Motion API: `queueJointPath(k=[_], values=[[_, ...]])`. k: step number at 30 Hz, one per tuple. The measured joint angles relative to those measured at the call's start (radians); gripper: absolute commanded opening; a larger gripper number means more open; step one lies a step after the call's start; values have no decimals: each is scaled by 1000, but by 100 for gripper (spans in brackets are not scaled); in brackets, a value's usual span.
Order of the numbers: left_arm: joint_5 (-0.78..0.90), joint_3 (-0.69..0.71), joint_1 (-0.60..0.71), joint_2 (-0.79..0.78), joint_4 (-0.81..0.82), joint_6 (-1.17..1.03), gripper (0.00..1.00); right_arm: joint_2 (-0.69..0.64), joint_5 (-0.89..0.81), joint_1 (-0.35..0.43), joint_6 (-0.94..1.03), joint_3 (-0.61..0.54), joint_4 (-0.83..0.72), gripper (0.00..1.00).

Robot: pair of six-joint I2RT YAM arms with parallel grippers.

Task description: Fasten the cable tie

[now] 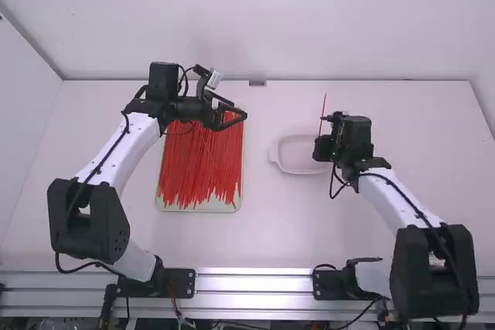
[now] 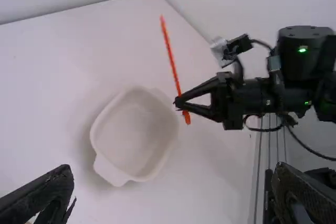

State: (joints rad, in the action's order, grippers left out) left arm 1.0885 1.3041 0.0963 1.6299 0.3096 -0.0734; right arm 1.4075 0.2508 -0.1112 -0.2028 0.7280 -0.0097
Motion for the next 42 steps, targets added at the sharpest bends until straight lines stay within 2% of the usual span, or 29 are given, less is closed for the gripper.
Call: queueJointPath(k=[7,16,17,18,20,21,23,26,27,28,35,42], values=[[3,0,0,0,4,1,99,163,9,0,0,37,0,0],[3,0,0,0,9,0,99,265,9,0,3,112,7,0],[3,0,0,0,8,0,99,271,9,0,3,116,6,11],[3,0,0,0,8,1,99,272,9,0,2,117,6,14],[4,0,0,0,8,0,99,274,7,-4,3,120,6,28],[3,0,0,0,8,0,99,274,7,-8,0,123,8,56],[3,0,0,0,9,0,99,274,7,-13,3,124,14,68],[3,0,0,0,9,0,99,274,9,-18,8,126,13,72],[3,0,0,0,9,0,99,274,9,-19,7,126,11,79],[4,0,0,0,8,0,99,274,8,-16,5,126,7,98],[3,0,-1,0,23,-3,99,270,18,4,0,126,-40,98],[3,0,-1,-29,35,3,99,142,27,4,-1,172,-246,98]])
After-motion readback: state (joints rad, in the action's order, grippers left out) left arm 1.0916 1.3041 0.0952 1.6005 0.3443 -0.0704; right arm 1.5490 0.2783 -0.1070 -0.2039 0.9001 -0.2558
